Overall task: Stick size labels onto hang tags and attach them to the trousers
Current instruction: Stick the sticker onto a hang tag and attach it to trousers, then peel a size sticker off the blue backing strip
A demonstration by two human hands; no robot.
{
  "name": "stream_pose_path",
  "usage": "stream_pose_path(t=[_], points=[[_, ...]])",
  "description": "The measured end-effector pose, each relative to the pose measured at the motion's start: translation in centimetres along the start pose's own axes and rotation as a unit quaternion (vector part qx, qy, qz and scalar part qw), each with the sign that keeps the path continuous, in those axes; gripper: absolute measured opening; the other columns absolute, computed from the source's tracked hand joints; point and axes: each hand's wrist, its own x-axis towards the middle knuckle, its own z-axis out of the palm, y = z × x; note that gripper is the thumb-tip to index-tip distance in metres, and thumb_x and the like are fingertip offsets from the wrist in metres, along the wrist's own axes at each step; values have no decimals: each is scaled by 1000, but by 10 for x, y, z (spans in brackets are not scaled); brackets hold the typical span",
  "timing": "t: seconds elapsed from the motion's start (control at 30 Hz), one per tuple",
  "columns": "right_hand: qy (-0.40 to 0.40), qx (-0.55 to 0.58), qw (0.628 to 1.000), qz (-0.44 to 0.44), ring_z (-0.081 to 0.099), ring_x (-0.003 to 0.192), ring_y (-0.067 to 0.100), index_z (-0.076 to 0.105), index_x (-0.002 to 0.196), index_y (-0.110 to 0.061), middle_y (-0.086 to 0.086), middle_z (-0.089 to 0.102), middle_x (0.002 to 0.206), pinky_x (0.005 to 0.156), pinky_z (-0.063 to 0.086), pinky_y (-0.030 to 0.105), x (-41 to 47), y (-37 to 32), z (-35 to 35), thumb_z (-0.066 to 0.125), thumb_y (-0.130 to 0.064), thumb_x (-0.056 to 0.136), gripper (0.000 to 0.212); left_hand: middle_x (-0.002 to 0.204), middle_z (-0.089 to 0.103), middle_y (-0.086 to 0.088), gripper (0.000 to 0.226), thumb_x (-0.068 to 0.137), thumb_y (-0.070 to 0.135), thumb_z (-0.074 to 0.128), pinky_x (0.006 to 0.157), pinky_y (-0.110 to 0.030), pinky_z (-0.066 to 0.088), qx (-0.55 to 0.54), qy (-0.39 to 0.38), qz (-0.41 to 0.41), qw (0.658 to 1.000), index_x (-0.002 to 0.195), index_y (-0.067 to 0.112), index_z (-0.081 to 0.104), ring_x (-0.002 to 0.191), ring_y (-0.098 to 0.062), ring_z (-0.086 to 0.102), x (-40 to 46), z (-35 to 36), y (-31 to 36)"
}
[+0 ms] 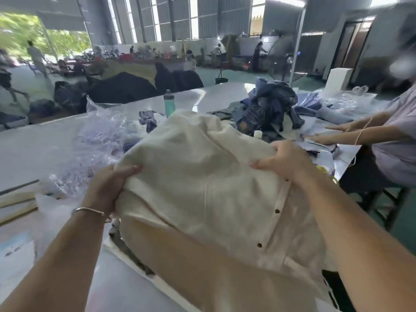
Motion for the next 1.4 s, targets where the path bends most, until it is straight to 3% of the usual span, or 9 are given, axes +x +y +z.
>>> stream_pose_path(t=[0.13,0.37,0.5,0.63,0.73,0.87,1.07,1.3,1.4], points=[[-63,-237,966,-80,30,132,24,43,137,-27,1,37,141,102,34,39,11,16,75,54,-63,85,64,127,59,-18,55,75,45,68,102,-41,41,478,52,-45,876,121,16,62,121,-35,50,37,9,-79],[-251,-243,922,-168,8,147,17,26,148,-37,-2,15,159,118,10,40,-27,39,202,41,-70,86,71,160,21,2,58,88,66,38,116,-43,23,631,-173,66,753,141,41,40,148,-21,15,18,72,-178],[-233,-257,924,-159,25,137,19,39,135,-38,-4,30,147,108,26,38,-16,31,203,50,-69,79,65,163,11,6,53,97,56,35,118,-44,8,584,-150,61,795,147,41,30,150,-17,4,17,64,-185],[-220,-253,926,-172,40,123,16,49,120,-35,-9,44,127,96,34,33,-22,-10,202,54,-56,86,40,136,53,9,33,97,31,52,106,-17,27,387,-164,78,904,128,23,62,139,-13,35,-11,26,-175],[-160,-85,953,-243,54,102,9,57,91,-35,-18,57,98,81,39,26,-48,-73,215,61,-39,89,6,111,67,20,19,91,27,63,90,-3,35,273,-69,58,958,107,26,73,110,7,55,-54,-47,-166],[-171,109,931,-303,57,66,7,58,67,-27,-10,60,65,65,46,32,-115,-192,246,71,-18,81,21,82,73,11,12,90,17,66,77,-18,51,220,76,27,972,93,24,75,78,-1,66,-127,-195,-155],[-240,267,858,-368,57,58,22,61,63,-16,4,61,57,58,43,34,-257,-385,311,74,-11,78,21,67,71,5,19,88,7,67,58,-13,47,217,334,22,917,74,18,71,58,-4,64,-259,-451,-150],[-436,416,731,-321,54,52,16,58,66,4,8,60,55,57,45,26,-442,-591,412,69,-4,82,22,92,72,2,12,80,16,72,76,-31,46,334,566,-36,753,90,23,72,92,-23,62,-388,-699,-191],[-517,423,697,-262,49,51,15,55,67,6,7,57,54,50,42,19,-504,-654,453,66,-2,84,22,140,53,-2,60,77,39,76,105,-38,35,477,472,-143,728,132,24,57,131,-27,40,-400,-780,-219]])
